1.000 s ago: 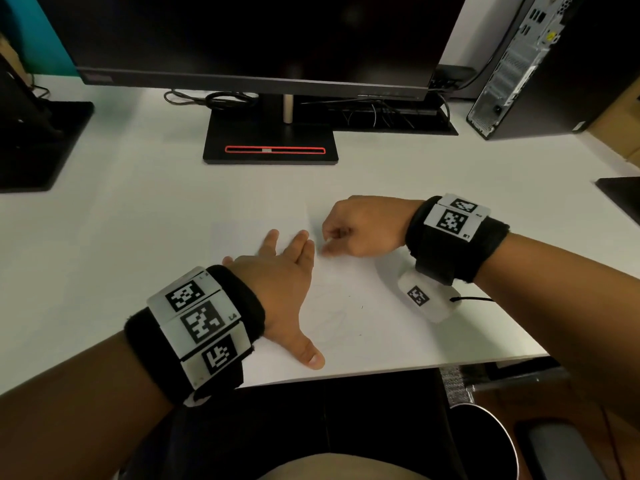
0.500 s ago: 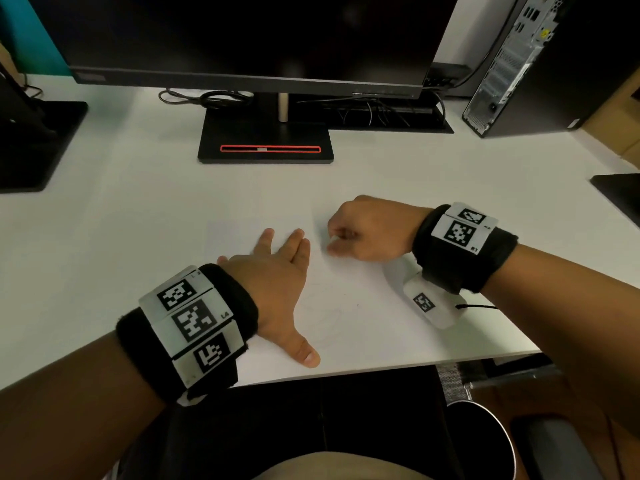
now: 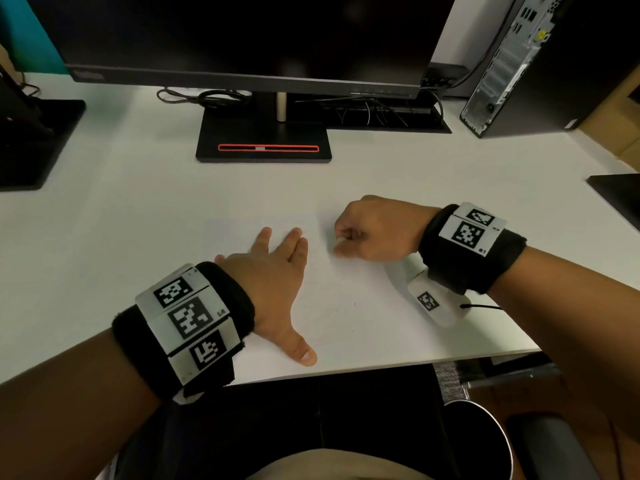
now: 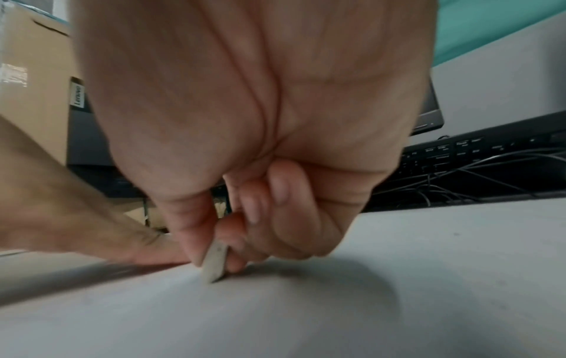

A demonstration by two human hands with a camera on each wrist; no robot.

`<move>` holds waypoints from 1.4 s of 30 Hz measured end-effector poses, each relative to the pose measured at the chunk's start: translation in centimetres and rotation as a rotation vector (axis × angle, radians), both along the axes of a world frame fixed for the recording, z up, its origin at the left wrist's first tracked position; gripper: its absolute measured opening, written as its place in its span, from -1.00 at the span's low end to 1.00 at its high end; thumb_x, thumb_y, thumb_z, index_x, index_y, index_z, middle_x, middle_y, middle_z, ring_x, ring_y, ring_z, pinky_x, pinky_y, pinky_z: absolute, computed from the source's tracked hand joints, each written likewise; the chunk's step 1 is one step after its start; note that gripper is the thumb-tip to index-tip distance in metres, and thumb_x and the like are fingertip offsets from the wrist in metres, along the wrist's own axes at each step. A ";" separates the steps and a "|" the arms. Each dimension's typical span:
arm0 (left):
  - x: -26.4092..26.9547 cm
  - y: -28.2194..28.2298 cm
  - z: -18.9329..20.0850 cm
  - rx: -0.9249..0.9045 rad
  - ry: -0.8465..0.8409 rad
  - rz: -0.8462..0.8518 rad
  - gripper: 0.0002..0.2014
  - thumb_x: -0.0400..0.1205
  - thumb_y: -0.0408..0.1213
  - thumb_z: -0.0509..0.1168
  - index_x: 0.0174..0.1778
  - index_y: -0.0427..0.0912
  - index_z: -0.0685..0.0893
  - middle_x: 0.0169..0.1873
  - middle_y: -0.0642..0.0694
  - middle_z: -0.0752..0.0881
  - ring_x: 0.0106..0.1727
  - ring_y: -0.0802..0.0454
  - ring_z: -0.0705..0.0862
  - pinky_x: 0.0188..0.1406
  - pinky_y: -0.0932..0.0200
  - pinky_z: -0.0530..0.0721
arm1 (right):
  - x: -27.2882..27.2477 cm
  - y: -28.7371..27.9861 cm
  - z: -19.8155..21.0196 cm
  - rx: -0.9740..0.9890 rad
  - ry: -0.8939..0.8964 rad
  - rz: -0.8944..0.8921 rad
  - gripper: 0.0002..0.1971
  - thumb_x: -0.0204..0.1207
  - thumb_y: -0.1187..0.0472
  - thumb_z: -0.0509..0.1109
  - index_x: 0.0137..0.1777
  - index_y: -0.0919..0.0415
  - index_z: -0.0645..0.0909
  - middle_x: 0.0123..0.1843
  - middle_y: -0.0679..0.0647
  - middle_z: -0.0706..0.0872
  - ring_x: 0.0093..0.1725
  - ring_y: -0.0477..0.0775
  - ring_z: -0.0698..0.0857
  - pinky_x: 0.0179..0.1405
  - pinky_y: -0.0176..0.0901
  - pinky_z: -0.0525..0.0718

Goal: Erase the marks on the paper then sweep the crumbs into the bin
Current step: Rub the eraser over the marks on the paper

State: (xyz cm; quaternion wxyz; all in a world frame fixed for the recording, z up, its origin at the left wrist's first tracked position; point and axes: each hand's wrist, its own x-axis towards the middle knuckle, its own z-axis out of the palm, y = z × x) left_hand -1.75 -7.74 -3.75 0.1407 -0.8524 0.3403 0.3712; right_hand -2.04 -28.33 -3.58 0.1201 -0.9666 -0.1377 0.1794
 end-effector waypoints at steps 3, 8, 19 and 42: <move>0.0 0.0 0.0 -0.002 -0.002 0.001 0.58 0.15 0.56 0.46 0.65 -0.12 -0.54 0.61 0.08 -0.61 0.68 -0.20 -0.48 0.55 -0.47 0.32 | -0.8 0.5 -0.4 0.021 0.032 0.054 -0.64 0.66 0.07 0.38 -0.31 0.29 0.52 -0.42 0.06 0.53 -0.41 0.03 0.42 -0.35 -0.11 0.46; 0.1 0.1 -0.2 -0.008 0.006 0.003 0.58 0.13 0.56 0.46 0.65 -0.11 -0.55 0.61 0.09 -0.61 0.68 -0.20 -0.49 0.55 -0.48 0.31 | -0.6 0.0 -0.2 0.010 -0.004 -0.006 -0.60 0.65 0.08 0.37 -0.35 0.28 0.44 -0.45 0.06 0.43 -0.42 0.05 0.37 -0.36 -0.08 0.42; 0.1 0.2 -0.3 -0.016 0.013 0.009 0.59 0.13 0.56 0.47 0.65 -0.10 -0.55 0.60 0.09 -0.62 0.68 -0.20 -0.49 0.56 -0.47 0.30 | -1.8 1.7 -0.5 0.044 0.013 0.094 -0.65 0.66 0.10 0.36 -0.29 0.33 0.55 -0.46 0.06 0.53 -0.45 -0.03 0.43 -0.37 -0.18 0.45; 0.1 0.2 -0.3 -0.025 0.005 0.008 0.59 0.12 0.57 0.46 0.66 -0.09 -0.54 0.61 0.10 -0.61 0.68 -0.21 -0.49 0.55 -0.47 0.31 | -1.9 1.5 0.1 0.021 0.005 0.078 -0.61 0.64 0.10 0.38 -0.34 0.34 0.49 -0.49 0.06 0.44 -0.47 -0.01 0.36 -0.38 -0.09 0.42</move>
